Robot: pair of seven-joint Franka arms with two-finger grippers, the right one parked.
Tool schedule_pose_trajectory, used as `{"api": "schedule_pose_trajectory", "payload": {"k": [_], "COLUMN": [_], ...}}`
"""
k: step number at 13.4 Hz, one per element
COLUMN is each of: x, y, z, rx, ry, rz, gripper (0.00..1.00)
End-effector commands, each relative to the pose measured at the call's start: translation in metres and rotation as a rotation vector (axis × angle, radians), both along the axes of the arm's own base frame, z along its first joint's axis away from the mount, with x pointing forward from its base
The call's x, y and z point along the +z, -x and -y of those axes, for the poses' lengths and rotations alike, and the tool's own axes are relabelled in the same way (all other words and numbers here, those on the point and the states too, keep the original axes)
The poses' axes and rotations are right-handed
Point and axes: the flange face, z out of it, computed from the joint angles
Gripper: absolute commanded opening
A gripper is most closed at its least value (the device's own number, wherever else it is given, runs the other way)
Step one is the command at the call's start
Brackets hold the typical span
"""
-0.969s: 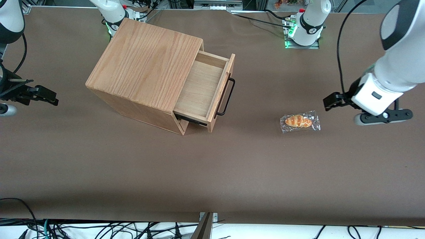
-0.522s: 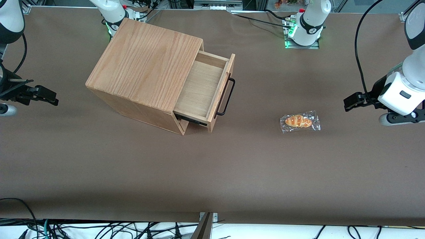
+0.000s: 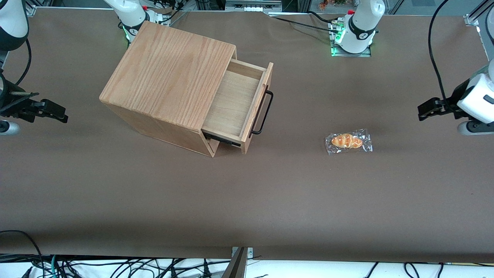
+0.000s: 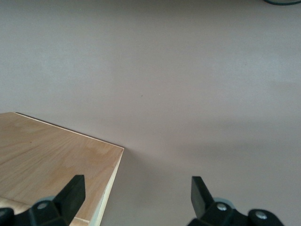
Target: Open top drawer with left arm
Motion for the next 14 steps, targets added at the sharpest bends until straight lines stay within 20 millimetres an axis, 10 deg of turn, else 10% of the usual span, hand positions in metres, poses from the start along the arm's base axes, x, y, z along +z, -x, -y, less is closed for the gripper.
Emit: {"api": "schedule_pose_trajectory", "payload": {"k": [1, 14], "x": [-0.005, -0.014], "y": [0.014, 0.018], "z": [-0.008, -0.034], "rx": [-0.043, -0.127], "ry": [0.028, 0.123], "rz": [-0.006, 0.013], "gripper": [1.0, 1.0]}}
